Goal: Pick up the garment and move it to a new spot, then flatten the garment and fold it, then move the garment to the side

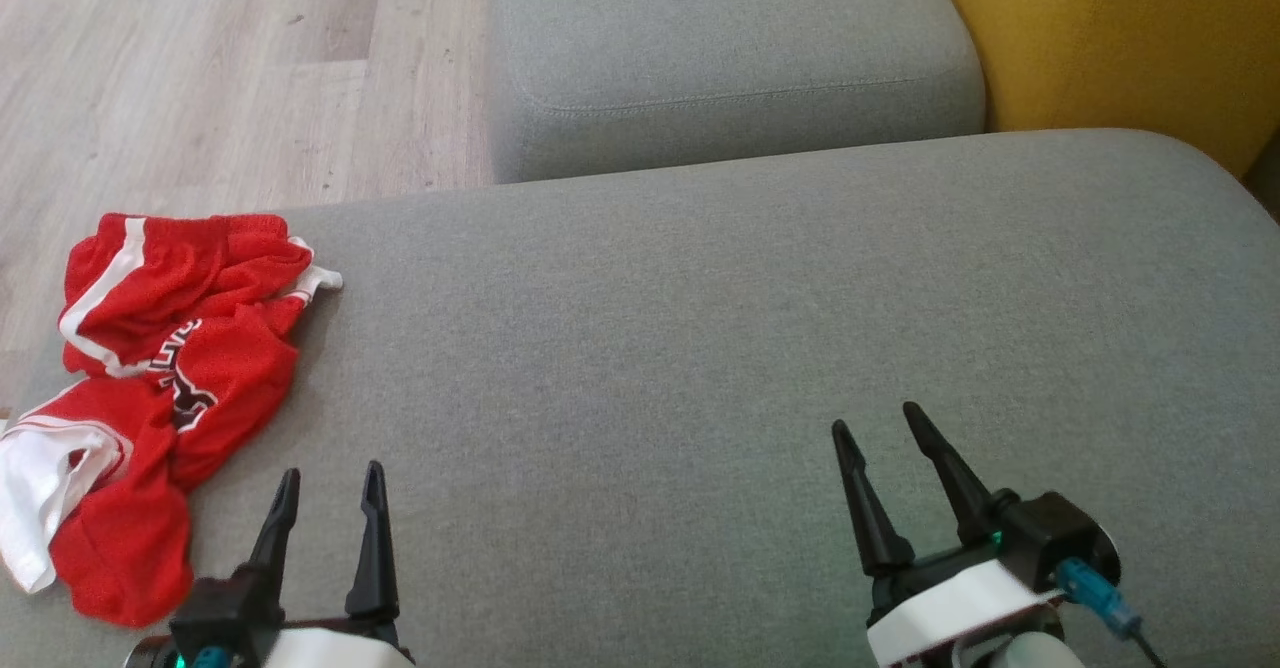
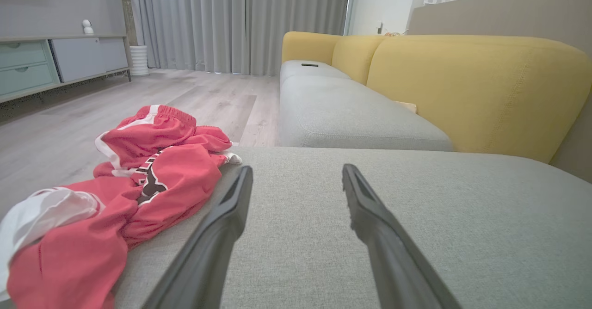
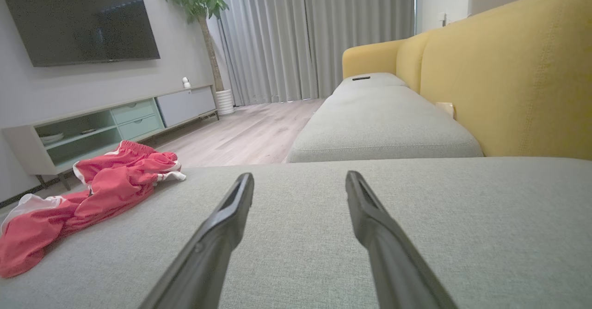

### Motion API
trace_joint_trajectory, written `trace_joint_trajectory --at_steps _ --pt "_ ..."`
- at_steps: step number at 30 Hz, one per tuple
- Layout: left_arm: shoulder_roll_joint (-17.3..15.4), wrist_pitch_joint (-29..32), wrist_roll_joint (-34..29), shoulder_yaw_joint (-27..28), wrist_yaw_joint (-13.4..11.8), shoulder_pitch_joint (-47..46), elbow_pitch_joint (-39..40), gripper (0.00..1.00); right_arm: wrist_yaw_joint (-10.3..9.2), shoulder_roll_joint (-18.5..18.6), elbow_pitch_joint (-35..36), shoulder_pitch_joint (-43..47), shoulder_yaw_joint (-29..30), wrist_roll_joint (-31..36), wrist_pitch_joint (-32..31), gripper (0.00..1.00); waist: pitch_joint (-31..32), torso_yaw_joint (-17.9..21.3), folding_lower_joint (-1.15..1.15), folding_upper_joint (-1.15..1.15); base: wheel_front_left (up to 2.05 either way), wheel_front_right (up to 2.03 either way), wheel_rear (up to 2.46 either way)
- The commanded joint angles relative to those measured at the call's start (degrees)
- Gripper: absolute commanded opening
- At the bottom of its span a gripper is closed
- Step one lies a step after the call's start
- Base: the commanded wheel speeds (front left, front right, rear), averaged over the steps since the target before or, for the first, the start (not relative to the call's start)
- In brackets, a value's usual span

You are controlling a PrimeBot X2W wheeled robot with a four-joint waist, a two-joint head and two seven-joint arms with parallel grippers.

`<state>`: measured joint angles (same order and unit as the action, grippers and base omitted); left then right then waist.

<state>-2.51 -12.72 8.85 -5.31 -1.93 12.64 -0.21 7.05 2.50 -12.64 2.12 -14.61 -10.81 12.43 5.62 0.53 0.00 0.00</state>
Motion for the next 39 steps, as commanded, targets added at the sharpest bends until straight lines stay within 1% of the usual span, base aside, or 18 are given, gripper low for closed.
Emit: trace_joint_trajectory --at_steps 1,10,32,39 --pt "-0.6 -0.8 -2.2 1.1 -0.5 -2.0 2.6 1.0 0.41 0.4 2.4 -1.2 -1.8 2.2 1.1 1.0 0.0 0.0 0.0 0.0 0.0 0.0 0.0" --pt "-0.8 -2.3 -8.5 0.5 -1.1 -1.0 3.7 1.0 0.44 0.4 2.8 -1.1 -3.7 8.6 2.6 1.0 0.4 0.1 0.0 0.0 0.0 0.0 0.0" --pt "-0.7 -2.3 -8.2 1.3 -0.8 -0.9 2.8 1.0 0.44 0.4 1.8 -0.9 -1.8 8.2 2.6 1.0 0.3 0.0 0.0 0.0 0.0 0.0 0.0" --pt "-0.6 -2.3 -7.4 2.0 -1.4 -0.7 2.2 1.0 0.44 0.4 1.6 -0.3 -0.5 6.8 2.6 1.0 0.2 -1.4 0.0 0.0 0.0 0.0 0.0"
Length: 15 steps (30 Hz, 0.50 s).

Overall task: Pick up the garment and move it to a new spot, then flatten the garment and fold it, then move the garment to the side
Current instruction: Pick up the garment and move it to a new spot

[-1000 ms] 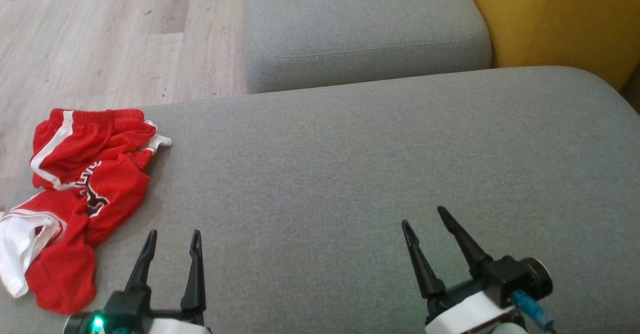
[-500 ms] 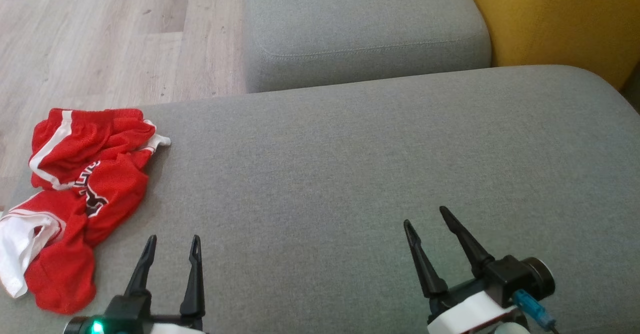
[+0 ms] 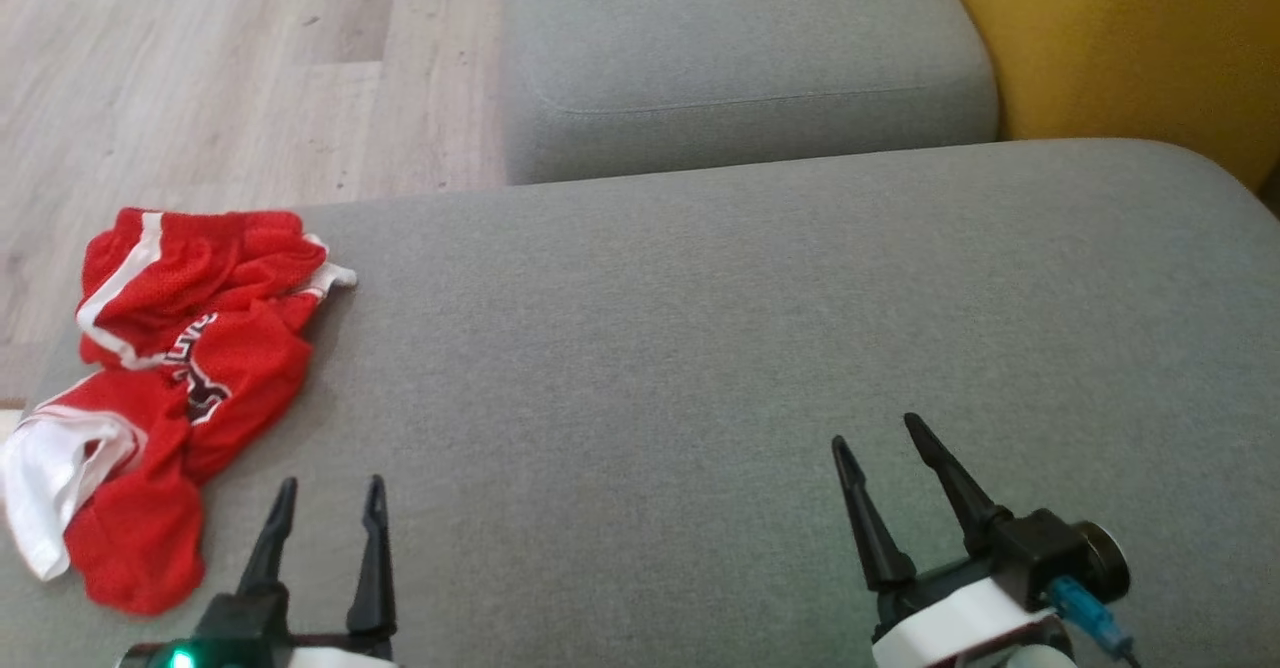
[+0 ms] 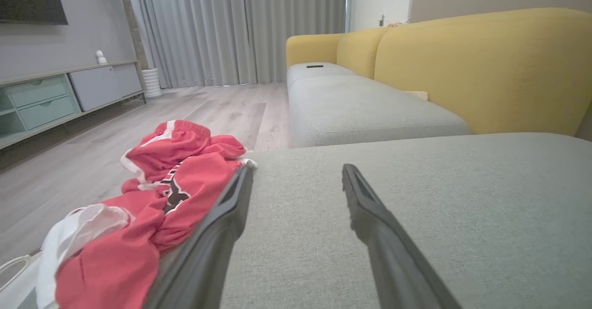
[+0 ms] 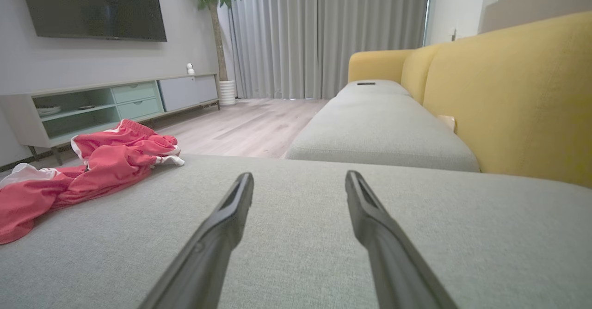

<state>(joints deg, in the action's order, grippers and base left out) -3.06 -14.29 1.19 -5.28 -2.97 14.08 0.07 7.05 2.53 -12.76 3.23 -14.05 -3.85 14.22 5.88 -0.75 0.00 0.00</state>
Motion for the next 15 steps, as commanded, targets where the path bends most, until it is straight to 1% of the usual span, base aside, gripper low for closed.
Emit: trace_joint_trajectory --at_steps 1,6,15 --pt "0.0 -0.7 0.3 2.1 -0.4 -2.1 1.9 1.0 0.44 0.3 1.7 -1.3 -0.9 -0.6 0.8 1.0 -0.1 -0.5 0.0 0.0 0.0 0.0 0.0" --pt "0.0 -0.7 0.3 2.7 -0.5 -2.0 1.7 1.0 0.44 0.3 1.6 -0.5 -0.4 -1.8 0.8 1.0 -0.2 -3.0 0.0 0.0 0.0 0.0 0.0" --pt "0.1 -0.7 0.0 3.8 -0.8 -1.3 1.5 1.0 0.44 0.3 1.8 0.5 -0.8 -2.6 0.8 1.0 0.4 -9.0 0.0 0.0 0.0 0.0 0.0"
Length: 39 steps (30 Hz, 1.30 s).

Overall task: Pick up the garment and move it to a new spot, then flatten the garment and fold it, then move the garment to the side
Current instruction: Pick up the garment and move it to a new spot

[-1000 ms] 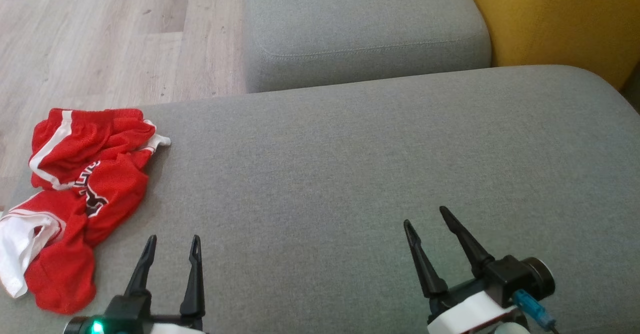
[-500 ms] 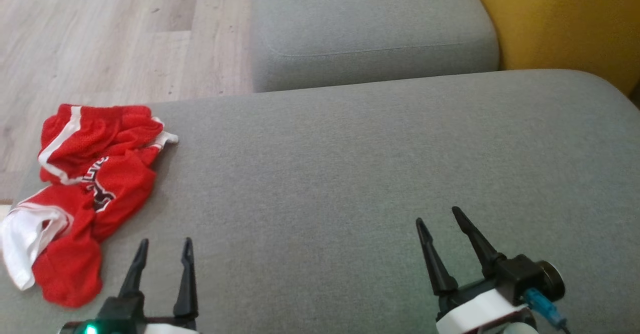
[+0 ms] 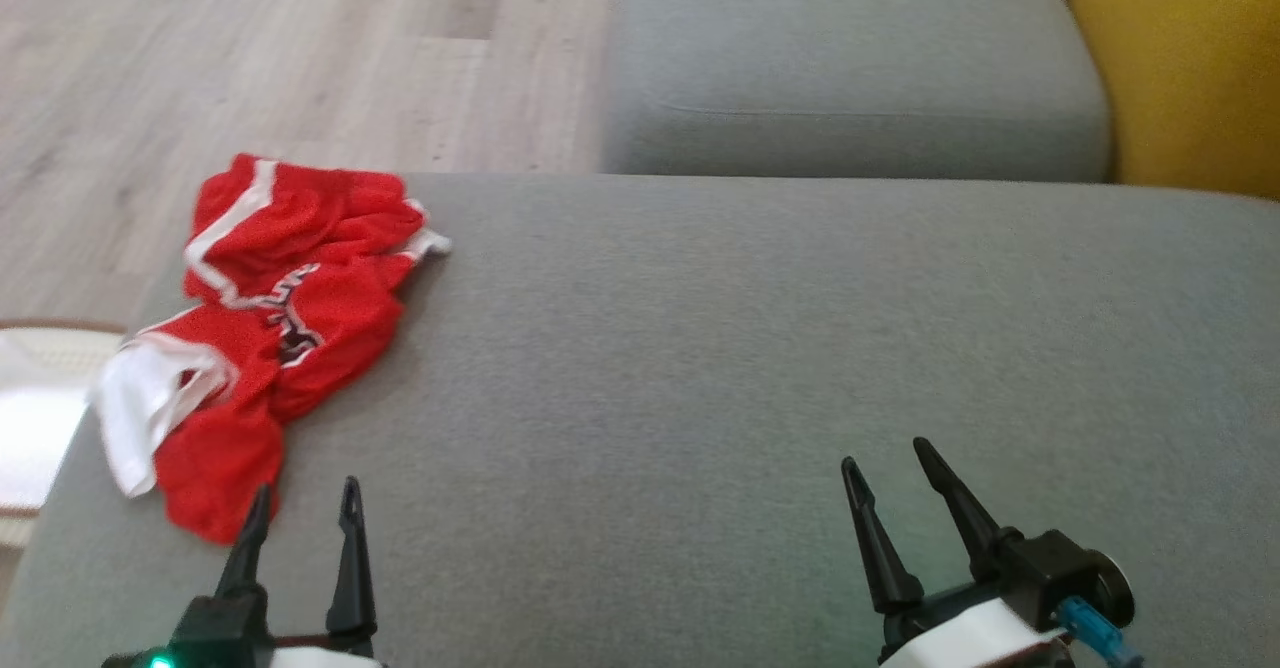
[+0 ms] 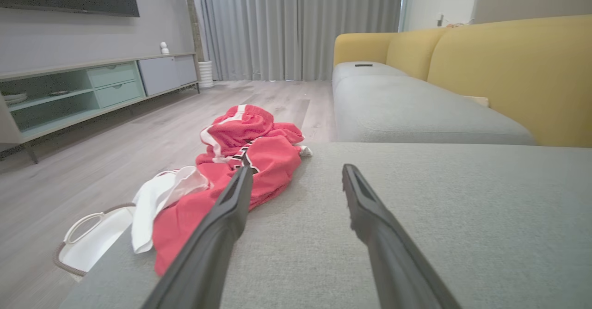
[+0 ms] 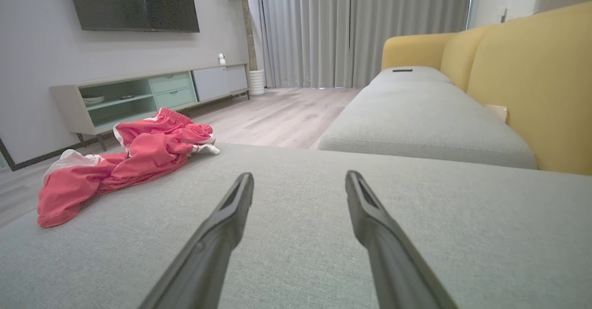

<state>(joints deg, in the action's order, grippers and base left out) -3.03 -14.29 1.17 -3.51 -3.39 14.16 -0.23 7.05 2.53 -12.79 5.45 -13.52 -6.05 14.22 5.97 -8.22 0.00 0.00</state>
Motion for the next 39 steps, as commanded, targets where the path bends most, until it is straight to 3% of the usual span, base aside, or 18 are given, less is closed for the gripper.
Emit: trace_joint_trajectory --at_steps 1,16,29,33,39 --pt "0.1 -0.7 0.0 2.2 -0.5 -1.3 1.9 1.0 0.44 0.3 1.8 -1.7 -1.4 -0.5 0.8 1.0 0.3 -2.2 0.0 0.0 0.0 0.0 0.0" --pt "-0.1 -0.7 -0.1 5.9 -0.6 0.6 3.3 1.0 0.44 0.3 2.0 -0.9 -1.6 -1.1 0.8 1.0 0.4 -10.2 0.0 0.0 0.0 0.0 0.0" --pt "-0.1 -0.7 -0.2 8.3 -1.6 1.1 5.4 1.0 0.44 0.3 1.9 -1.0 -1.0 -0.2 0.8 1.0 -1.9 -11.3 0.0 0.0 0.0 0.0 0.0" --pt "-1.7 -0.7 -1.1 9.3 -1.7 -1.8 8.7 1.0 0.44 0.3 1.9 -1.0 -0.2 1.2 0.8 1.0 -4.3 -11.3 0.0 0.0 0.0 0.0 0.0" --pt "-7.5 -0.7 -1.9 10.0 -0.4 -10.7 12.5 1.0 0.44 0.3 2.1 -3.2 0.5 4.5 0.8 1.0 -10.6 -10.5 0.0 0.0 0.0 0.0 0.0"
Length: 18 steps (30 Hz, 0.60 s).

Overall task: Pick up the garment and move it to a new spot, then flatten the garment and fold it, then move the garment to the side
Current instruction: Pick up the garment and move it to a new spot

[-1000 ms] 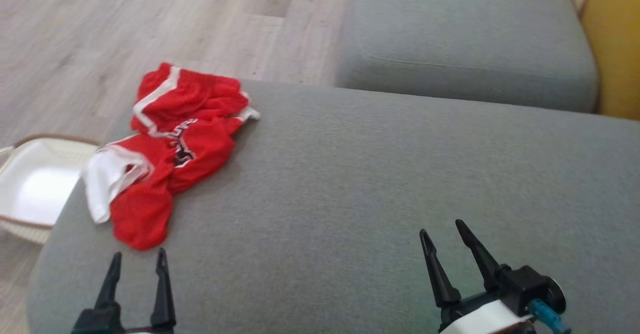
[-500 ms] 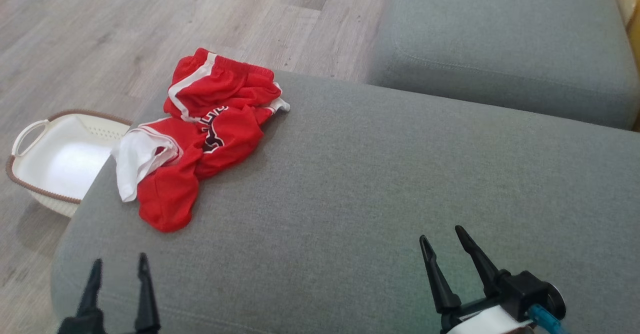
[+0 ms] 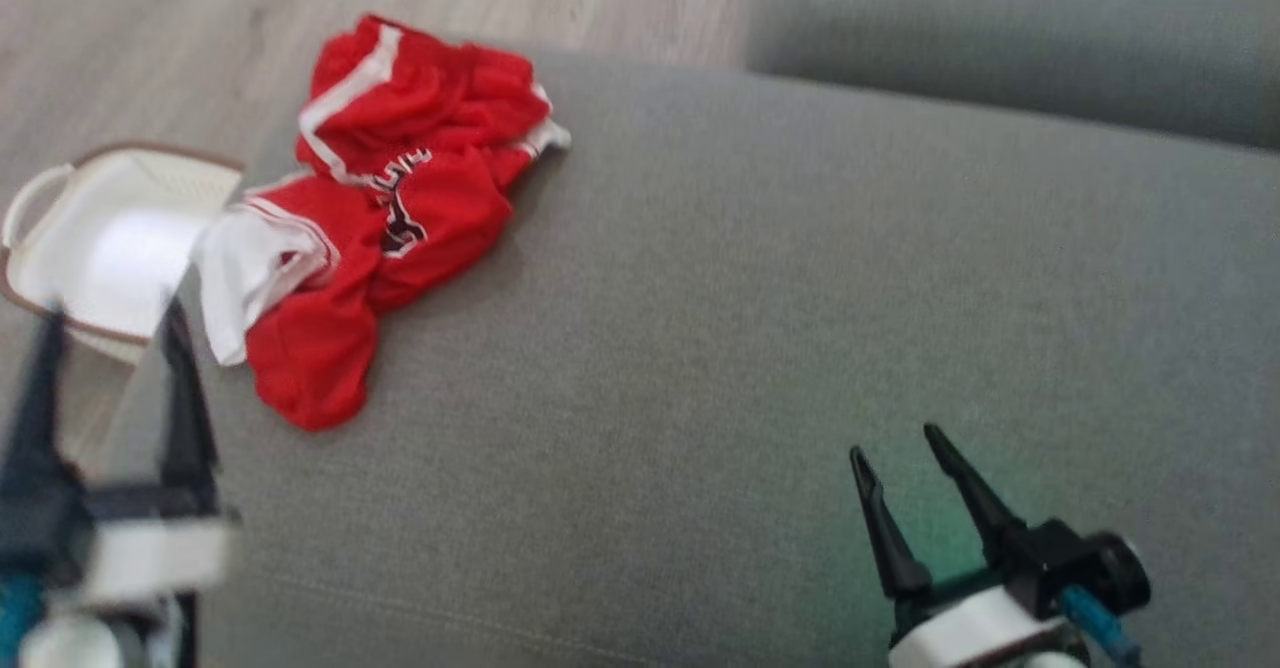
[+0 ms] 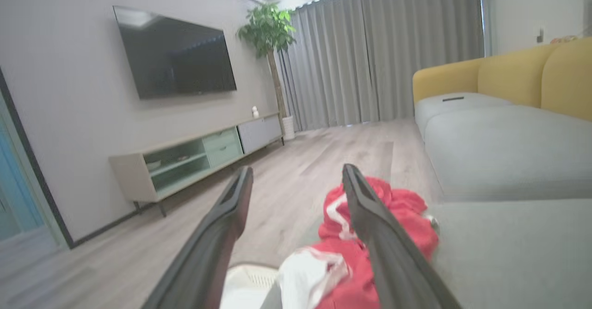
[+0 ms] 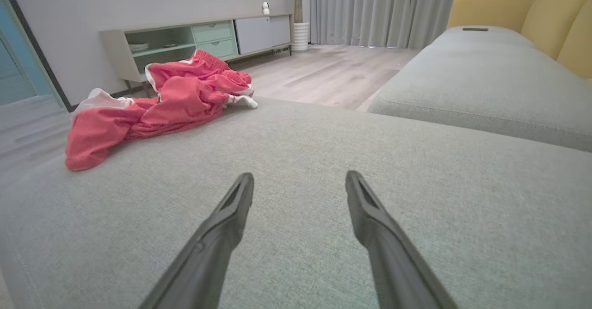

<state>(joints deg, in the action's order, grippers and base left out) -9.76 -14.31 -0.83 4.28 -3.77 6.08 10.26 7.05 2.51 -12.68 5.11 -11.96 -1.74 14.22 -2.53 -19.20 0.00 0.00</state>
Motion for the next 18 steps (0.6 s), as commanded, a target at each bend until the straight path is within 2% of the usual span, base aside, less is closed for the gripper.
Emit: trace_joint_trajectory --at_steps 1,6,7,10,14,18 --pt "-1.7 -0.7 0.7 2.7 0.4 -4.7 2.1 1.0 0.44 0.4 2.0 -3.2 -0.8 0.8 0.8 1.0 -3.3 0.7 0.0 0.0 0.0 0.0 0.0" --pt "-6.2 -0.7 2.6 2.3 5.0 -17.9 -2.4 1.0 0.44 1.0 2.6 -5.6 1.5 3.4 0.8 1.0 -9.8 1.2 0.0 0.0 0.0 0.0 0.0" --pt "-7.1 -0.7 3.1 1.2 6.7 -24.4 -7.0 1.0 0.44 2.0 3.2 -6.5 2.3 3.8 0.8 1.0 -12.6 1.2 0.0 0.0 0.0 0.0 0.0" --pt "-7.6 -0.7 3.4 -1.0 8.2 -34.8 -15.3 1.0 0.44 3.8 4.1 -7.6 3.2 4.2 0.8 1.0 -16.6 1.3 0.0 0.0 0.0 0.0 0.0" --pt "-7.8 -0.2 6.3 -2.2 9.6 -48.5 -30.0 1.0 0.44 5.4 5.5 -8.5 5.1 4.2 0.8 1.0 -20.5 2.3 0.0 0.0 0.0 0.0 0.0" --pt "-9.2 4.2 7.6 -3.0 10.3 -59.4 -43.9 1.0 0.44 6.3 6.4 -8.7 6.5 4.2 0.8 1.0 -23.1 4.0 0.0 0.0 0.0 0.0 0.0"
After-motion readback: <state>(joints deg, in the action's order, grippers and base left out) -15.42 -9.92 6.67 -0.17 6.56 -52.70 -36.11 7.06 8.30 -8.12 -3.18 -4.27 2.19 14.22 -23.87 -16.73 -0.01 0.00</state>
